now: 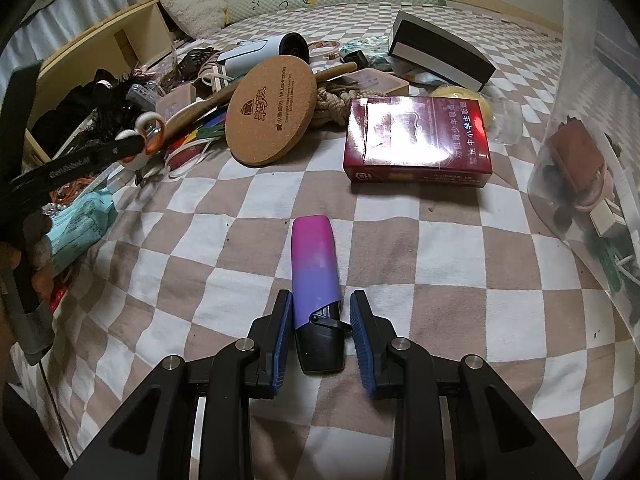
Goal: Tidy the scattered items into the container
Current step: 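Lower the left gripper onto the orange-handled scissors and close on them while the right holds the lighter, then carry the scissors and the lighter up over the clear box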
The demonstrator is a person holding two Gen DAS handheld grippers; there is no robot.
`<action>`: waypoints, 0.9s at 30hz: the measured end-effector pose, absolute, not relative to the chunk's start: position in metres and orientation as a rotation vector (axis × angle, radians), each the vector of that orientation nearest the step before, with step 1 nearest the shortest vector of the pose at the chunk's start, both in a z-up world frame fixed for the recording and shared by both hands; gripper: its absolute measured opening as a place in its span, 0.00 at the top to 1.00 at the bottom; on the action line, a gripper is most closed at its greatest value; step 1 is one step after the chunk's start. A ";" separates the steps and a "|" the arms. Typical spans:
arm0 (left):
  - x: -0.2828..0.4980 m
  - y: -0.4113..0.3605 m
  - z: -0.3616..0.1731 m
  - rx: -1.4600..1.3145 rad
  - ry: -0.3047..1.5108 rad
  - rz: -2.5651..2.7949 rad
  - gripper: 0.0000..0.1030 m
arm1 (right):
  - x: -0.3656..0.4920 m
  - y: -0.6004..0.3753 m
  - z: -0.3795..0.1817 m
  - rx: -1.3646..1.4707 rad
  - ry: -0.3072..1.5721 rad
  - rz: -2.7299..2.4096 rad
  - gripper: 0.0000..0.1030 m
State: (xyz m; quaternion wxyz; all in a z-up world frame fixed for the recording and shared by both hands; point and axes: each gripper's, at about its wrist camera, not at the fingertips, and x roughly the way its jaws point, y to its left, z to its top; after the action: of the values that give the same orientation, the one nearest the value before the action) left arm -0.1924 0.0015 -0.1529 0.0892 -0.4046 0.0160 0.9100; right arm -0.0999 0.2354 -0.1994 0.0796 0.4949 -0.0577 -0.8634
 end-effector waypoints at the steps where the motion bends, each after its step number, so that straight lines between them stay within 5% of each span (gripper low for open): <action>1: -0.192 0.001 -0.151 -1.205 0.028 2.700 0.82 | -0.100 0.236 -0.199 1.482 -0.176 -2.583 0.71; 9: -0.178 -0.010 -0.134 -1.235 -0.098 2.679 0.92 | -0.096 0.237 -0.195 1.491 -0.207 -2.582 0.71; 27: -0.125 0.016 -0.112 -1.213 -0.045 2.704 0.92 | -0.066 0.256 -0.144 1.407 -0.271 -2.662 0.72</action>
State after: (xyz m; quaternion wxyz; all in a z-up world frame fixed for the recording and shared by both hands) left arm -0.1253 0.0155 -0.1121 0.0889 -0.4076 -0.0151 0.9087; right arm -0.0661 0.2558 -0.1443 0.0591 0.4647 -0.0895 -0.8790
